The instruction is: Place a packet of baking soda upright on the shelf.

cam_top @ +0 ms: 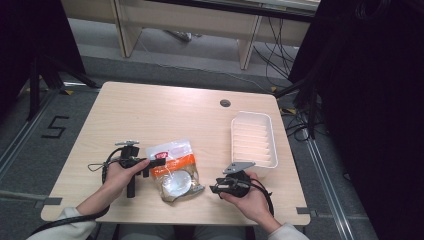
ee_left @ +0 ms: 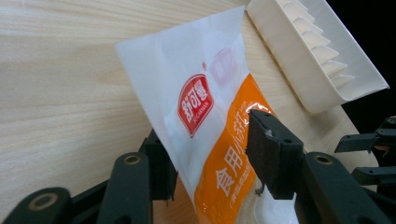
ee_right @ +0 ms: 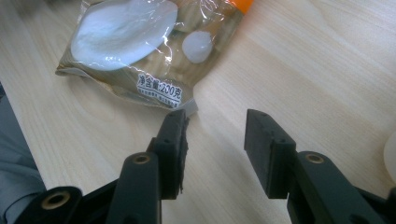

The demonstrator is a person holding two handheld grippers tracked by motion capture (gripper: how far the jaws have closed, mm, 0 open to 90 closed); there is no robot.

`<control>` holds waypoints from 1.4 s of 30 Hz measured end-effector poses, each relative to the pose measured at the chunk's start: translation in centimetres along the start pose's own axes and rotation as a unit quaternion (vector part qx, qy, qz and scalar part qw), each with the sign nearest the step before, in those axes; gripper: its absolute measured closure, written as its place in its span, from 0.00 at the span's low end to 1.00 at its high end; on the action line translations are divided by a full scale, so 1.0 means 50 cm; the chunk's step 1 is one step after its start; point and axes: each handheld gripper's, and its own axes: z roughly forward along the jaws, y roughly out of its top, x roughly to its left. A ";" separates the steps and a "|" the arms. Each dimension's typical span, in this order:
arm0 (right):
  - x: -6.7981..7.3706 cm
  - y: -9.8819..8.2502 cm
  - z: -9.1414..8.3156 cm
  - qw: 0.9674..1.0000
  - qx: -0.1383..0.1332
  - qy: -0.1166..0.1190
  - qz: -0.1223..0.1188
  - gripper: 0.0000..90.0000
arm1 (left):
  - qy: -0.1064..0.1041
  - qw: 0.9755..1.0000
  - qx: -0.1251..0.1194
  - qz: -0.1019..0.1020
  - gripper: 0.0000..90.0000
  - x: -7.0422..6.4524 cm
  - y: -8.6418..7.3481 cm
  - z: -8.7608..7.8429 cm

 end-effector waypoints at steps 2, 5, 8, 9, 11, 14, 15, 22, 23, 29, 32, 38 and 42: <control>0.001 -0.001 0.004 1.000 -0.012 0.002 0.003 0.66 | -0.004 1.000 -0.001 -0.004 0.66 -0.001 -0.001 -0.002; 0.002 0.000 0.004 1.000 -0.010 0.001 0.000 0.66 | -0.010 1.000 0.005 0.002 0.72 0.003 -0.002 -0.005; 0.001 0.000 0.006 1.000 -0.011 -0.002 -0.007 0.66 | -0.009 1.000 0.003 0.004 0.79 0.001 -0.003 -0.007; 0.001 0.000 0.006 1.000 -0.010 -0.002 -0.007 0.66 | -0.009 1.000 -0.004 0.003 0.82 -0.001 -0.002 -0.007; 0.001 0.001 0.007 1.000 -0.012 -0.002 -0.007 0.66 | -0.012 1.000 -0.002 0.018 0.88 -0.001 0.000 -0.015; 0.000 0.001 0.008 1.000 -0.013 -0.001 -0.011 0.67 | -0.016 1.000 -0.001 0.020 0.92 -0.004 0.000 -0.017; 0.002 0.002 0.005 1.000 -0.012 0.005 -0.004 0.67 | -0.017 1.000 -0.003 0.027 0.95 -0.010 0.001 -0.018; 0.003 0.005 0.001 1.000 -0.007 0.003 -0.004 0.66 | -0.032 0.998 -0.020 0.042 0.99 -0.033 0.006 -0.027; 0.003 0.005 0.001 1.000 -0.007 0.003 -0.003 0.66 | -0.035 0.998 -0.023 0.046 0.99 -0.037 0.006 -0.029; 0.001 0.005 0.003 1.000 -0.016 0.003 -0.008 0.66 | -0.048 0.997 -0.034 0.059 0.99 -0.056 0.009 -0.036; 0.000 0.008 -0.003 1.000 -0.006 0.005 -0.013 0.65 | -0.057 0.996 -0.037 0.058 0.99 -0.065 0.009 -0.041; -0.007 0.021 -0.013 0.999 -0.024 -0.001 -0.022 0.63 | -0.081 0.993 -0.049 0.075 0.99 -0.095 0.004 -0.062; -0.015 0.043 -0.037 0.999 -0.028 -0.003 -0.030 0.59 | -0.095 0.991 -0.051 0.083 0.99 -0.111 0.001 -0.071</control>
